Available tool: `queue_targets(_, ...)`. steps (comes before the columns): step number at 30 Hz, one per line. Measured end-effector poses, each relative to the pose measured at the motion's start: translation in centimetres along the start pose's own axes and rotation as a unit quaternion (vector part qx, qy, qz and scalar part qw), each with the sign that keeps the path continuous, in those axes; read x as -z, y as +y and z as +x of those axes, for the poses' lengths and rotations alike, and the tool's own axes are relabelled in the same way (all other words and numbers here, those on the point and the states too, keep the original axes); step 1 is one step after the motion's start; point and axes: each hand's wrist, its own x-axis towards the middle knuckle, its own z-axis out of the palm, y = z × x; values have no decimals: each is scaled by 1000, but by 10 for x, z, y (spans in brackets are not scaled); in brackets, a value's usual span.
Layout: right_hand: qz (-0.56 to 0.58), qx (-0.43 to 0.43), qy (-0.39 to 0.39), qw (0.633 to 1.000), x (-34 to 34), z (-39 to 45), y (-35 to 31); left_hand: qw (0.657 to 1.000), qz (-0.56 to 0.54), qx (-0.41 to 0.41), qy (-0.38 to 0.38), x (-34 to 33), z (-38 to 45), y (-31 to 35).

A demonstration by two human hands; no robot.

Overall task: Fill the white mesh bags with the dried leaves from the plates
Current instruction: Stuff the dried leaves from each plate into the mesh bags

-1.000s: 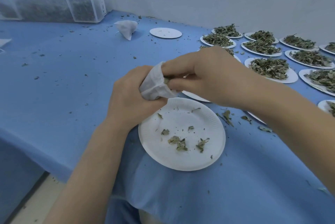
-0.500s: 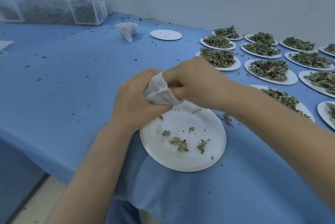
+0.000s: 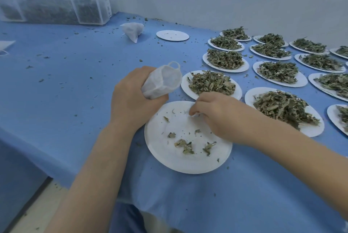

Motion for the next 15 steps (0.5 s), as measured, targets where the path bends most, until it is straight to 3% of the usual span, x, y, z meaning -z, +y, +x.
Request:
queue_targets(8,155,53,26,986,1,-1,-23,1000,4,-2,-6,0,0,1)
queue_targets(15,58,128,-3,990,-3,17,-35,1000,-19,8,-14,2,0,2)
